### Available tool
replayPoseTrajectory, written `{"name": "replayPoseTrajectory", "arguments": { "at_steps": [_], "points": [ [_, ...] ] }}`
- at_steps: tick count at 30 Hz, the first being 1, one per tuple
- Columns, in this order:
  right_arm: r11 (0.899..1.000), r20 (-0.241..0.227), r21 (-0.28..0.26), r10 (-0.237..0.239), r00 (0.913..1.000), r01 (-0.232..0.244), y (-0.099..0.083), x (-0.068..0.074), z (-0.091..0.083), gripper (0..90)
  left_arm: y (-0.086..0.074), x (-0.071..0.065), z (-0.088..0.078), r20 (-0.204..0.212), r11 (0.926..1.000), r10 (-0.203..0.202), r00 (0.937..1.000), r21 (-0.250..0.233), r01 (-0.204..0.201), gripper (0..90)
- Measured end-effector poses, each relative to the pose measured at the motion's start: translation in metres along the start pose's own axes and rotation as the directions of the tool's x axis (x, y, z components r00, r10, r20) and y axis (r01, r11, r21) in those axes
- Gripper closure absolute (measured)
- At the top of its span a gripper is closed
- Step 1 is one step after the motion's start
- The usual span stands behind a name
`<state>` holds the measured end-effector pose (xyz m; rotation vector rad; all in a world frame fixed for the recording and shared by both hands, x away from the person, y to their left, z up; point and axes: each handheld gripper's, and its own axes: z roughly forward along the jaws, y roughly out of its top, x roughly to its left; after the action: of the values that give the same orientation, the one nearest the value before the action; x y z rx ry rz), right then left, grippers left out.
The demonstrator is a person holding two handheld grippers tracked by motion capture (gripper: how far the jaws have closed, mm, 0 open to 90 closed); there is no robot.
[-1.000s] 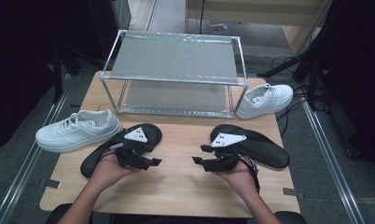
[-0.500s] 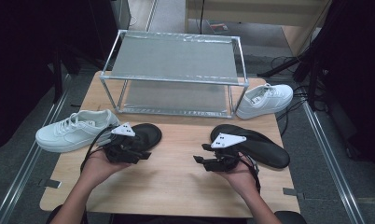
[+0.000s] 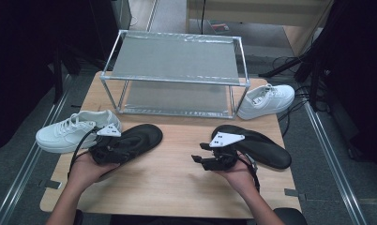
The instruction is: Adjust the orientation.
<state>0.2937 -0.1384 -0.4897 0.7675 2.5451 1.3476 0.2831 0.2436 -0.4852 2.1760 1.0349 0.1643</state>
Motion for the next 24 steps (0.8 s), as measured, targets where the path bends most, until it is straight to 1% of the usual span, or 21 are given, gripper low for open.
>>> {"name": "replayPoseTrajectory", "arguments": {
  "at_steps": [3, 10, 11, 12, 13, 14, 16, 20, 22, 24],
  "points": [
    [1.000, -0.005, 0.006, -0.005, 1.0000, 0.005, 0.002, 0.000, 0.002, 45.0, -0.005, 0.002, 0.003, 0.000, 0.9999, 0.009, 1.0000, 0.009, -0.009, 47.7],
    [1.000, -0.013, 0.013, -0.009, 0.9999, 0.009, 0.004, 0.000, 0.006, 45.0, -0.011, 0.007, 0.007, -0.002, 0.9996, 0.003, 1.0000, 0.026, -0.003, 53.8],
    [1.000, -0.013, 0.013, -0.009, 0.9999, 0.009, 0.004, 0.000, 0.006, 45.0, -0.011, 0.008, 0.008, 0.004, 0.9996, 0.000, 1.0000, 0.028, 0.000, 53.8],
    [1.000, -0.014, 0.016, -0.009, 0.9999, 0.009, 0.004, 0.000, 0.007, 45.1, -0.013, 0.009, 0.008, 0.011, 0.9997, 0.002, 0.9999, 0.026, -0.002, 56.6],
    [1.000, -0.014, 0.016, -0.009, 0.9999, 0.009, 0.004, 0.000, 0.007, 45.1, -0.013, 0.009, 0.008, 0.011, 0.9997, 0.002, 0.9999, 0.026, -0.002, 57.8],
    [1.000, -0.014, 0.019, -0.009, 0.9999, 0.009, 0.004, 0.000, 0.007, 45.2, -0.014, 0.010, 0.009, 0.022, 0.9996, -0.002, 0.9998, 0.027, 0.002, 59.0],
    [1.000, -0.012, 0.021, -0.009, 0.9999, 0.009, 0.004, 0.001, 0.007, 45.2, -0.014, 0.012, 0.012, 0.034, 0.9996, 0.002, 0.9994, 0.027, -0.003, 61.3],
    [1.000, -0.019, 0.023, -0.011, 0.9998, 0.011, 0.004, 0.001, 0.008, 45.3, -0.013, 0.013, 0.016, 0.034, 0.9994, 0.004, 0.9994, 0.034, -0.005, 66.1],
    [1.000, -0.019, 0.025, -0.014, 0.9997, 0.015, 0.003, 0.001, 0.009, 45.3, -0.013, 0.014, 0.019, 0.034, 0.9986, 0.009, 0.9994, 0.052, -0.010, 70.4],
    [0.999, -0.019, 0.030, -0.016, 0.9997, 0.016, 0.003, 0.001, 0.009, 45.3, -0.013, 0.014, 0.018, 0.041, 0.9988, 0.015, 0.9991, 0.047, -0.017, 73.5]
  ]
}}
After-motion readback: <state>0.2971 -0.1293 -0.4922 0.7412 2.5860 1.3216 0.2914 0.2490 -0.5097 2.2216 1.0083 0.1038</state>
